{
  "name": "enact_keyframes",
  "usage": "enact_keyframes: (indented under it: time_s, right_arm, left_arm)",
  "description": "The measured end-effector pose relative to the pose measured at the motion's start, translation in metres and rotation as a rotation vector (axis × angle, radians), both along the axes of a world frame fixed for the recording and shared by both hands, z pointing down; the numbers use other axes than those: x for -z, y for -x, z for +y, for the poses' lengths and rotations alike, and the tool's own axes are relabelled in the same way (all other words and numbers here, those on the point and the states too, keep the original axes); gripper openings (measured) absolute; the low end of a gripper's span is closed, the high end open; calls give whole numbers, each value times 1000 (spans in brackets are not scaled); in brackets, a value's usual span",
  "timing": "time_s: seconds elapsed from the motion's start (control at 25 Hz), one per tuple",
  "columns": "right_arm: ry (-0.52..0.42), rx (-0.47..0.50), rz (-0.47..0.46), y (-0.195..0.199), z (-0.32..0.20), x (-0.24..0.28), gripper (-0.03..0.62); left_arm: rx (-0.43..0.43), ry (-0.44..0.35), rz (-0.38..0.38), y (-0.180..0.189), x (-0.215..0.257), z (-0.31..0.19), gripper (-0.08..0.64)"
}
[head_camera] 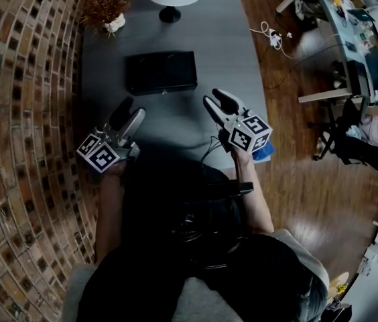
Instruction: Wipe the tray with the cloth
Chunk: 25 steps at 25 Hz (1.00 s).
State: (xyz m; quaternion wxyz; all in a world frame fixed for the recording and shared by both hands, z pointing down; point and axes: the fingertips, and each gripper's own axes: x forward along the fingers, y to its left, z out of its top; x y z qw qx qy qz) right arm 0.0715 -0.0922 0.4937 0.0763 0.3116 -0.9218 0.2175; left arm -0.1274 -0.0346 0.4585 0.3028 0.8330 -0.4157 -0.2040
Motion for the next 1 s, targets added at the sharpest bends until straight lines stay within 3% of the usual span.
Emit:
enact_keyframes:
  time_s: [0.64,1.0]
  right_arm:
    - [-5,55,57,17,5,-9,164]
    - [9,73,66,22,7,-14,164]
  left_arm:
    - [-17,7,-22,-1,-1,-3,298]
    - [15,3,19,7,0,0,287]
